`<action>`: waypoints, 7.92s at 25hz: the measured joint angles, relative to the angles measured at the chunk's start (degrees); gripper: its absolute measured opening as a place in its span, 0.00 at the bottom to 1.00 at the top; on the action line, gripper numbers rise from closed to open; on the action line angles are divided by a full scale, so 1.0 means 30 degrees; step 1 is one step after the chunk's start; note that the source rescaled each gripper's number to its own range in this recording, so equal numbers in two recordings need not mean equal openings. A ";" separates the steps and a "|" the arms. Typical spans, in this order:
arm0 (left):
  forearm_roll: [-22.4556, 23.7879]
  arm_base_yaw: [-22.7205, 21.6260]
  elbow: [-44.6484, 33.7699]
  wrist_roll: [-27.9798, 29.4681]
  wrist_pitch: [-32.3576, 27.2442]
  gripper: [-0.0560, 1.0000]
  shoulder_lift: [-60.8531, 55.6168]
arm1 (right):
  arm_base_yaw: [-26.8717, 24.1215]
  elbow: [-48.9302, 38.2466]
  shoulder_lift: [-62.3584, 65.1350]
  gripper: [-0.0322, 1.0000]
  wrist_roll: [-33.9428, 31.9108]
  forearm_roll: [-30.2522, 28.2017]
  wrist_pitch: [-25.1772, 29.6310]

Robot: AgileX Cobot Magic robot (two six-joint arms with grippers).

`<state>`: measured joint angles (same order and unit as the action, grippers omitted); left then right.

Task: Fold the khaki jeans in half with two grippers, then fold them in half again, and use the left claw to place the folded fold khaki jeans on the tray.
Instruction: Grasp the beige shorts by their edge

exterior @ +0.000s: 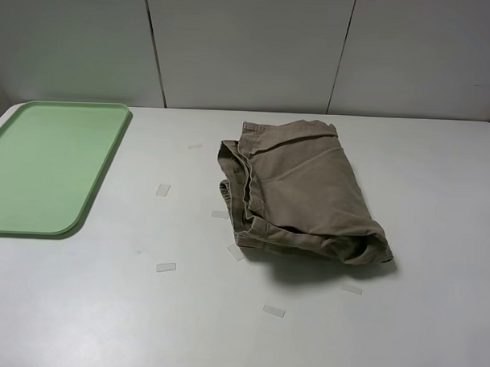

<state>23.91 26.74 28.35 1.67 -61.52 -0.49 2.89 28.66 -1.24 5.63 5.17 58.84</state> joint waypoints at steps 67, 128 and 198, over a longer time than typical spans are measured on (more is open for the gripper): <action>-1.1623 -0.2792 0.3507 -0.1007 1.2321 0.97 1.8935 | 0.0000 0.0000 0.0000 1.00 -0.0037 -0.0055 0.0000; -3.9451 -0.3389 0.4663 -2.3337 1.0323 0.93 3.3693 | 0.0000 0.0000 0.0000 1.00 -0.0055 -0.0042 0.0000; -4.0776 -0.1376 1.1331 -2.5407 0.7053 0.06 4.2283 | 0.0000 0.0000 0.0000 1.00 -0.0067 0.0108 0.0000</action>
<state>-98.42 22.61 62.34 -74.55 -40.36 126.36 2.89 28.66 -1.24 5.43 5.49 58.84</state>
